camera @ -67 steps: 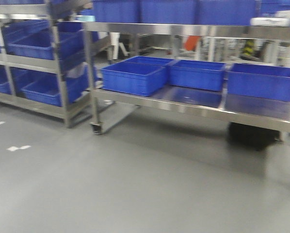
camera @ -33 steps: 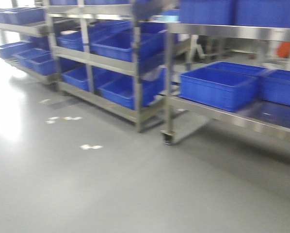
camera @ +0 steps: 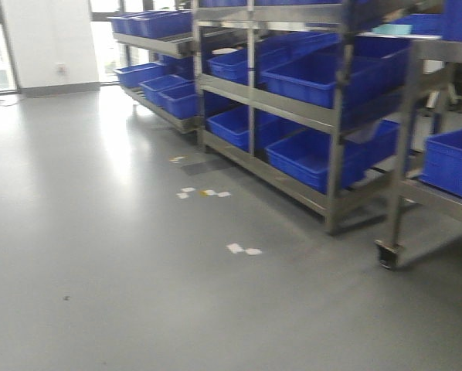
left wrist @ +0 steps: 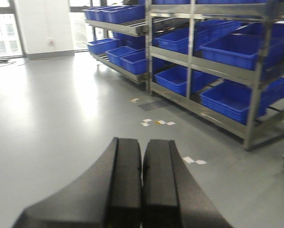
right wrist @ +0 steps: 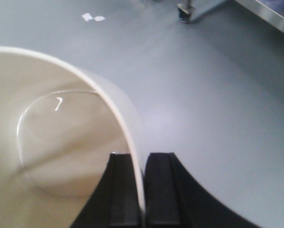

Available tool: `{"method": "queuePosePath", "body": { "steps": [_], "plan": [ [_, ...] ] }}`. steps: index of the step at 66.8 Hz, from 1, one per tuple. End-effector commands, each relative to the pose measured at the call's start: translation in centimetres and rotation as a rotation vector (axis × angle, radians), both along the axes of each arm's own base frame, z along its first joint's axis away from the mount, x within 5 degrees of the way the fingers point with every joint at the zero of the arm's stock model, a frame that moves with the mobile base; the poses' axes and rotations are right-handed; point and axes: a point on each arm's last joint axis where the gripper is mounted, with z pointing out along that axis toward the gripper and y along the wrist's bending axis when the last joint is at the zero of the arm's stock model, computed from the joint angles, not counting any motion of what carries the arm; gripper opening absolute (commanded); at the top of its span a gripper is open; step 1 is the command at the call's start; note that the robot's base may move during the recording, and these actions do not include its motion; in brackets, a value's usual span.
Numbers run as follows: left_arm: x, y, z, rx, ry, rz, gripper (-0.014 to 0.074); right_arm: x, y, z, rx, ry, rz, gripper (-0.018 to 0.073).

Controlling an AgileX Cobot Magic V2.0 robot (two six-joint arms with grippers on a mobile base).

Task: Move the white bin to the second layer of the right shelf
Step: 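Drive past the crate carts toward the windows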

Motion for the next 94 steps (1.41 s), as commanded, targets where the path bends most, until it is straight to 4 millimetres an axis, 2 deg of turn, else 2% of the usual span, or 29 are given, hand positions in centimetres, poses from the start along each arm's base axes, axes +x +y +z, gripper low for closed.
{"method": "queuePosePath", "body": {
  "steps": [1,94],
  "plan": [
    [0.0,0.01,-0.36,-0.015,-0.067,0.001,0.0085,0.36,-0.03,1.59,-0.003,-0.115,-0.002,0.0048],
    [0.0,0.01,-0.36,-0.015,-0.067,0.001,0.0085,0.36,-0.03,1.59,-0.003,-0.115,-0.002,0.0048]
  ]
}}
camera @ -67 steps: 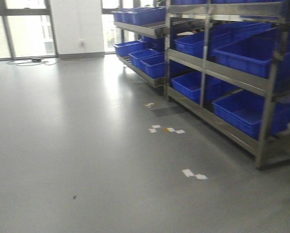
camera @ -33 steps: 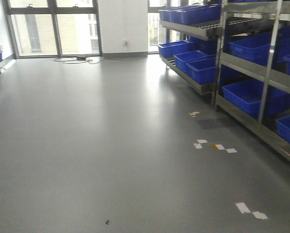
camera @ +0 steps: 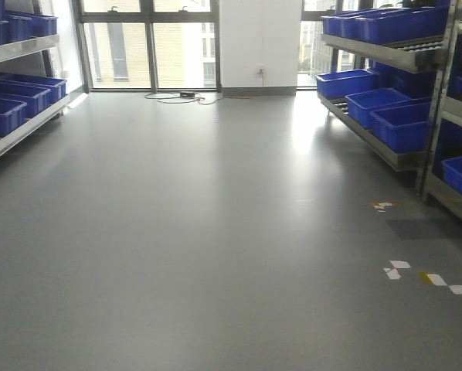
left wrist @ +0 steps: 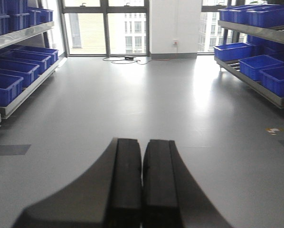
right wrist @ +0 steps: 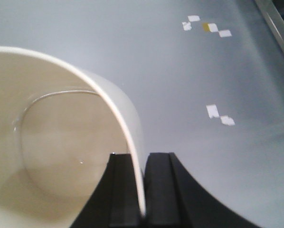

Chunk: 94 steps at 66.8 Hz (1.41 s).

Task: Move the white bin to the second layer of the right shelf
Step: 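Drive past the crate carts toward the windows, then drive across the room and turn toward the roller shelf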

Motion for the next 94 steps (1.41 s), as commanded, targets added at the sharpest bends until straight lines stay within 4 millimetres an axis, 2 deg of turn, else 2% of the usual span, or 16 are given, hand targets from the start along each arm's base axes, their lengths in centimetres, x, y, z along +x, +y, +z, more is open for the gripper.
{"method": "queuePosePath", "body": {
  "steps": [1,94],
  "plan": [
    [0.0,0.01,-0.36,-0.015,-0.067,0.001,0.0085,0.36,-0.03,1.59,-0.003,-0.115,-0.002,0.0048],
    [0.0,0.01,-0.36,-0.015,-0.067,0.001,0.0085,0.36,-0.03,1.59,-0.003,-0.115,-0.002,0.0048]
  ]
}}
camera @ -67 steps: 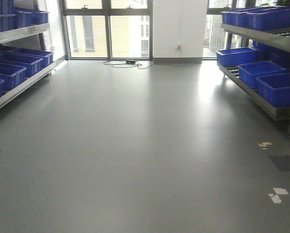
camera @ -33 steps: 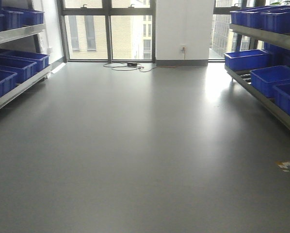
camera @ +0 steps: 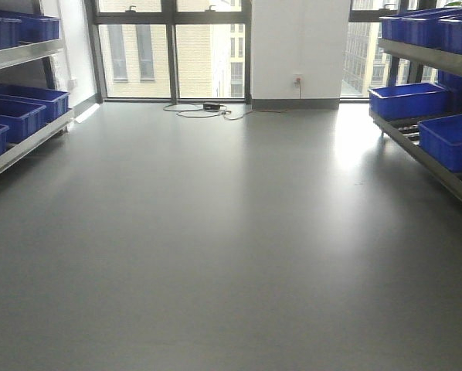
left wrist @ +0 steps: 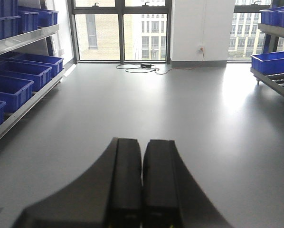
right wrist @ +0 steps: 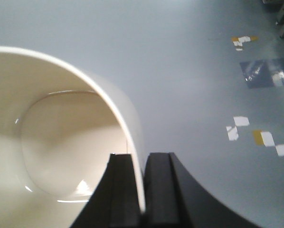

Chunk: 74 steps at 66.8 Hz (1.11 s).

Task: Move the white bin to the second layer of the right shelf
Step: 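Drive across the room and turn toward the roller shelf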

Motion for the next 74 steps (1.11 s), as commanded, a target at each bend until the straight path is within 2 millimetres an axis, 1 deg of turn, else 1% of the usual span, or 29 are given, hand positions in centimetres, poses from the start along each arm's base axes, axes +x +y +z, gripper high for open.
{"method": "queuePosePath", "body": {
  "steps": [1,74],
  "plan": [
    [0.0,0.01,-0.36,-0.015,-0.067,0.001,0.0085,0.36,-0.03,1.59,-0.003,-0.115,-0.002,0.0048],
    [0.0,0.01,-0.36,-0.015,-0.067,0.001,0.0085,0.36,-0.03,1.59,-0.003,-0.115,-0.002,0.0048]
  ]
}}
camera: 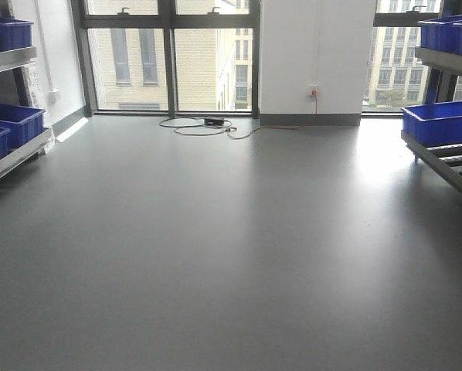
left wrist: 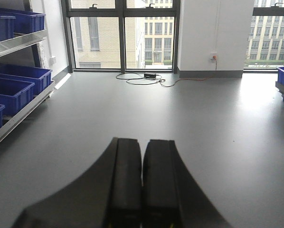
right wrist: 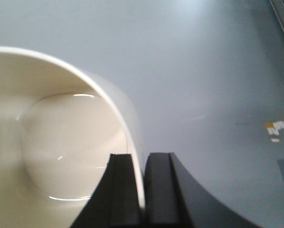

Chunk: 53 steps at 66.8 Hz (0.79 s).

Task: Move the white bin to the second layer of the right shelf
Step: 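Drive across the room and turn toward the roller shelf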

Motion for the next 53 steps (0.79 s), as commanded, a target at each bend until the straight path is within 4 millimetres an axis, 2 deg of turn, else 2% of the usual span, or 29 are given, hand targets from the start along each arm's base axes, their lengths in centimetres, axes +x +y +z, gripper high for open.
{"method": "queuePosePath", "body": {
  "steps": [1,53],
  "plan": [
    [0.0,0.01,-0.36,-0.015,-0.067,0.001,0.0085,0.36,-0.06,1.59,-0.008,-0.115,-0.003,0.0048],
    [0.0,0.01,-0.36,-0.015,-0.067,0.001,0.0085,0.36,-0.06,1.59,-0.008,-0.115,-0.003,0.0048]
  ]
}}
